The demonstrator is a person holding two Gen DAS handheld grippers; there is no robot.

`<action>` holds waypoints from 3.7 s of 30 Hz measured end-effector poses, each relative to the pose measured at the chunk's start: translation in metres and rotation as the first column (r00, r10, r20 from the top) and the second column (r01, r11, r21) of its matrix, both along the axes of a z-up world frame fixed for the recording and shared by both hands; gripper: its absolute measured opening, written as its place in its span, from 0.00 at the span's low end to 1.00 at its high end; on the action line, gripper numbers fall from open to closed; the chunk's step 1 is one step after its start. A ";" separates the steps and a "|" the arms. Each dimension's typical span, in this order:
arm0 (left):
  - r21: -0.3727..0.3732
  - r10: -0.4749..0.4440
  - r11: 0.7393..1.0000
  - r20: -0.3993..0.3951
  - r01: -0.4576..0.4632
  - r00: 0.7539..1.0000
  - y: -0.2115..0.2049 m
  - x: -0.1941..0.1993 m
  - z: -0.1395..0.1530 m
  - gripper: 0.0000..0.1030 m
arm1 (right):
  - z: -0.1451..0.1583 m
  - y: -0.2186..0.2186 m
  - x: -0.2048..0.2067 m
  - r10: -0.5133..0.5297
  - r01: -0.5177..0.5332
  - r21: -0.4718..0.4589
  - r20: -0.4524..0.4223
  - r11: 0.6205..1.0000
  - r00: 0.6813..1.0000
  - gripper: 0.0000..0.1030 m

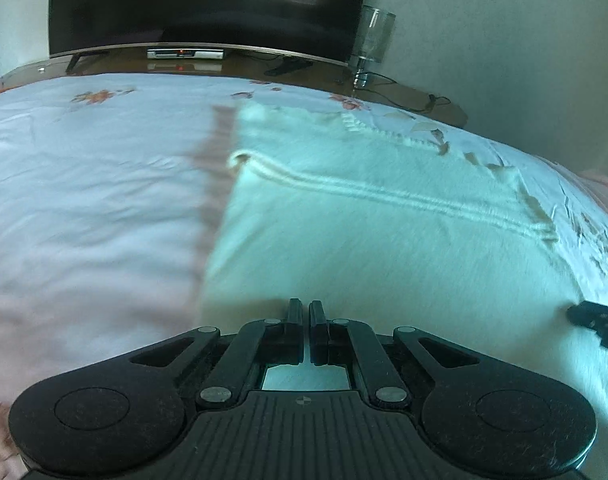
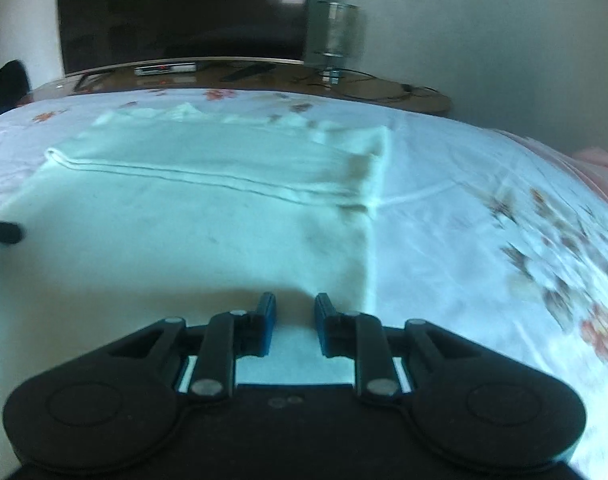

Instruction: Fold small clothes

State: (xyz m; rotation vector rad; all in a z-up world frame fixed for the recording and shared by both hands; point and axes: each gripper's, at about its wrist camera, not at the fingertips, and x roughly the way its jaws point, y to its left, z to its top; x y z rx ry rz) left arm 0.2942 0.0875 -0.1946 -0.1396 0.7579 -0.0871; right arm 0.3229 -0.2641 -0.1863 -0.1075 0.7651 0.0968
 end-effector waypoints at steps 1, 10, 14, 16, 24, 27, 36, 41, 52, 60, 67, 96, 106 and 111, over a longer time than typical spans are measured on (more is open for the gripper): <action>0.002 0.007 1.000 -0.005 -0.007 1.000 0.005 -0.006 0.001 0.03 | 0.001 -0.004 -0.005 -0.022 0.022 0.002 -0.003 1.000 1.000 0.21; -0.024 -0.082 0.996 -0.016 0.082 0.996 -0.010 -0.070 0.020 0.04 | 0.032 0.029 -0.074 0.036 -0.036 0.083 -0.001 0.996 0.999 0.23; 0.000 -0.104 0.995 -0.053 0.105 0.993 -0.022 -0.090 0.008 0.04 | 0.026 0.054 -0.095 0.094 -0.092 0.063 -0.028 0.994 0.995 0.23; 0.011 -0.095 0.995 -0.047 0.096 0.994 -0.022 -0.097 0.005 0.04 | 0.022 0.057 -0.102 0.096 -0.093 0.055 -0.045 0.994 0.994 0.23; 0.064 -0.078 0.995 -0.064 0.082 0.995 -0.015 -0.106 0.007 0.04 | 0.010 0.039 -0.107 0.040 -0.040 -0.006 -0.060 0.999 0.997 0.24; 0.089 -0.082 0.992 -0.062 0.087 0.995 -0.012 -0.111 0.008 0.04 | 0.010 0.032 -0.114 0.015 -0.016 -0.024 -0.059 1.000 0.998 0.24; 0.094 -0.096 0.991 -0.046 0.100 0.994 0.010 -0.143 0.022 0.04 | 0.025 0.029 -0.142 -0.011 0.011 -0.001 -0.047 1.000 0.999 0.26; 0.064 -0.132 0.989 -0.050 0.135 0.990 0.013 -0.168 0.023 0.04 | 0.032 0.056 -0.171 0.075 -0.074 0.032 -0.038 0.997 0.996 0.29; 0.066 -0.174 0.982 -0.060 0.178 0.983 0.006 -0.188 0.008 0.04 | 0.016 0.089 -0.197 0.160 -0.160 0.009 -0.073 0.987 0.984 0.30; 0.070 -0.154 0.985 -0.064 0.159 0.986 0.026 -0.200 0.007 0.04 | 0.015 0.056 -0.211 0.077 -0.078 -0.014 -0.073 0.997 0.994 0.30; 0.060 -0.118 0.991 -0.050 0.120 0.992 0.043 -0.212 0.021 0.04 | 0.025 0.049 -0.216 0.039 -0.039 0.003 -0.069 0.999 0.997 0.32; -0.171 0.043 0.982 -0.230 -0.084 0.972 0.089 -0.229 0.006 0.04 | 0.023 0.011 -0.224 -0.081 0.117 0.138 -0.244 0.983 0.966 0.49; -0.188 -0.139 0.976 -0.175 0.106 0.975 0.054 -0.224 -0.006 1.00 | 0.021 0.011 -0.222 -0.067 0.103 0.143 -0.242 0.984 0.968 0.50; -0.284 -0.091 0.958 -0.136 0.049 0.987 0.063 -0.219 -0.016 0.82 | 0.022 0.009 -0.224 -0.075 0.113 0.158 -0.227 0.981 0.971 0.39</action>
